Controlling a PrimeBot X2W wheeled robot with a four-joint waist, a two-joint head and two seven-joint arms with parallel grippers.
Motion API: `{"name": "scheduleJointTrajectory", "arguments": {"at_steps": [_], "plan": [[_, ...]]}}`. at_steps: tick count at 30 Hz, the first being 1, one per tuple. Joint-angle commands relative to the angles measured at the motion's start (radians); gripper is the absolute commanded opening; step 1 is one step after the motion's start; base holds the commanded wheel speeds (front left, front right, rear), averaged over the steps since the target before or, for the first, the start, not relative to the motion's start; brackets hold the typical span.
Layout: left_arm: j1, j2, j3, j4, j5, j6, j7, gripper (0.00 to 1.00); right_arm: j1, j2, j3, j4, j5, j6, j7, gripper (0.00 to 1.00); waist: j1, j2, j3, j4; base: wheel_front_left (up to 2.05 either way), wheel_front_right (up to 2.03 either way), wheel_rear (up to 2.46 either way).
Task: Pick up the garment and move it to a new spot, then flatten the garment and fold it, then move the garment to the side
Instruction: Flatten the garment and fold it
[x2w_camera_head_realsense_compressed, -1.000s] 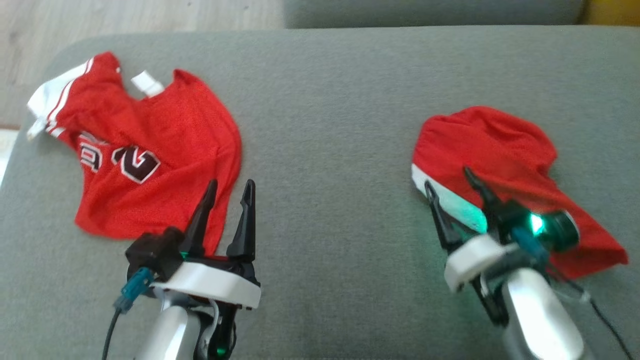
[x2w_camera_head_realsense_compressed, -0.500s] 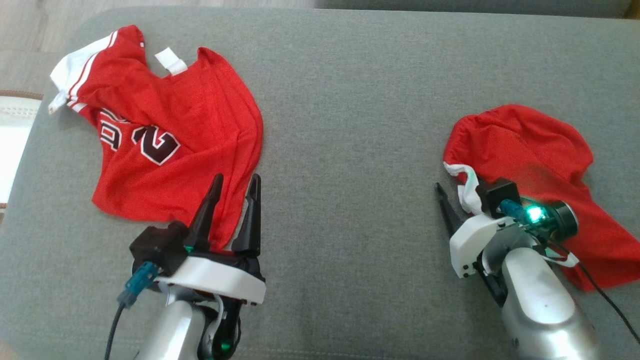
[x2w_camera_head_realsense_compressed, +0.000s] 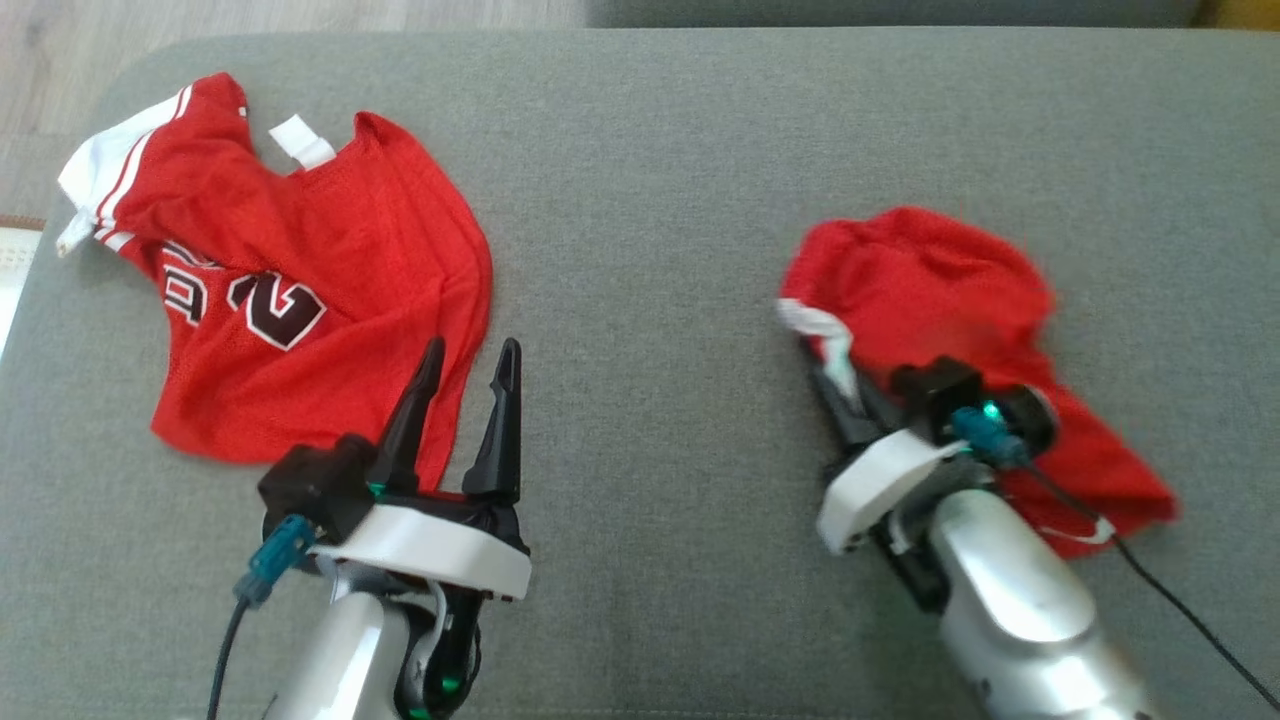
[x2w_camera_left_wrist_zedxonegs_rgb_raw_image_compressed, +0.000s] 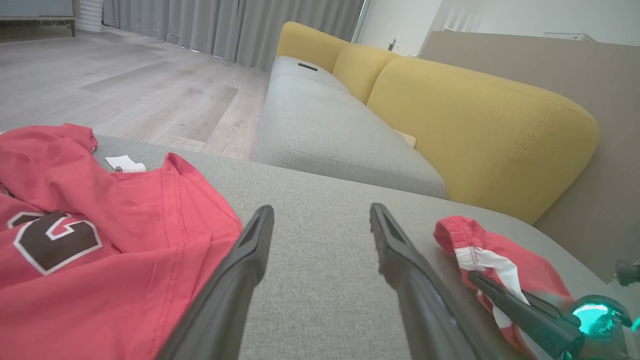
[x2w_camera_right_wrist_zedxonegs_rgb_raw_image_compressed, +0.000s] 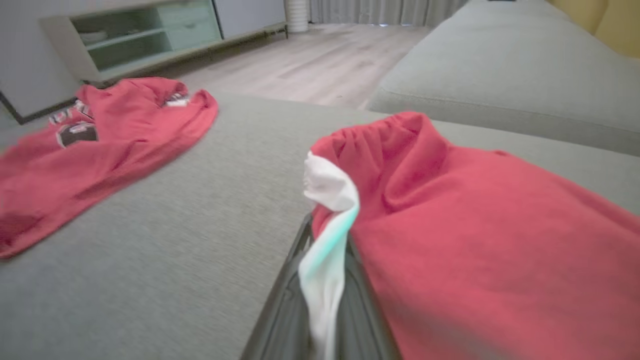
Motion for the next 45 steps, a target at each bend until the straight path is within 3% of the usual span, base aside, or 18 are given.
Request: {"name": "scheduleJointTrajectory", "arguments": {"at_steps": [1,7,8,9,19,24,31,37,45], "plan": [[-0.033,0.002,0.036,-0.029,0.005,0.001,-0.005,1.0,-0.026,0.009,0.078,-0.056,0.049,-0.001,-0.019,0.0,0.0,0.0,-0.005,-0.004,0.0,0.0,0.0],[-0.027,0.002,0.037,-0.026,0.006,0.0,-0.005,1.0,-0.016,0.008,0.203,-0.053,0.137,-0.001,-0.001,0.0,0.0,0.0,-0.014,-0.013,0.0,0.0,0.0],[-0.027,0.002,0.036,-0.026,0.006,0.0,-0.005,1.0,-0.017,0.004,0.21,-0.045,0.144,-0.001,-0.001,0.24,0.0,0.0,-0.015,-0.013,0.0,0.0,0.0],[-0.027,0.002,0.035,-0.025,0.006,0.0,-0.005,1.0,-0.018,0.0,0.217,-0.038,0.15,-0.001,-0.002,1.0,0.0,0.0,-0.016,-0.013,0.0,0.0,0.0],[-0.016,0.002,0.052,-0.027,0.011,0.003,-0.005,1.0,0.006,-0.036,0.16,-0.058,0.162,-0.001,-0.034,1.0,0.0,0.0,-0.032,-0.042,0.0,0.0,0.0],[-0.014,0.002,0.074,-0.03,0.016,-0.002,-0.005,1.0,0.095,-0.06,0.017,-0.155,0.126,-0.001,-0.048,1.0,0.0,0.0,-0.044,-0.075,0.0,0.0,0.0],[0.002,0.002,0.085,-0.037,0.018,-0.006,-0.005,1.0,0.326,-0.031,-0.197,-0.326,0.044,-0.001,-0.033,1.0,0.0,0.0,-0.067,-0.12,0.0,0.0,0.0],[0.008,0.002,0.074,-0.035,0.022,-0.01,-0.005,1.0,0.44,-0.008,-0.225,-0.398,0.014,-0.001,0.03,1.0,0.0,0.0,-0.075,-0.143,0.0,0.0,0.0],[0.002,0.002,0.056,-0.033,0.022,-0.013,-0.005,1.0,0.428,0.002,-0.229,-0.386,-0.047,-0.001,0.086,1.0,0.0,0.0,-0.065,-0.129,0.0,0.0,0.0]]}}
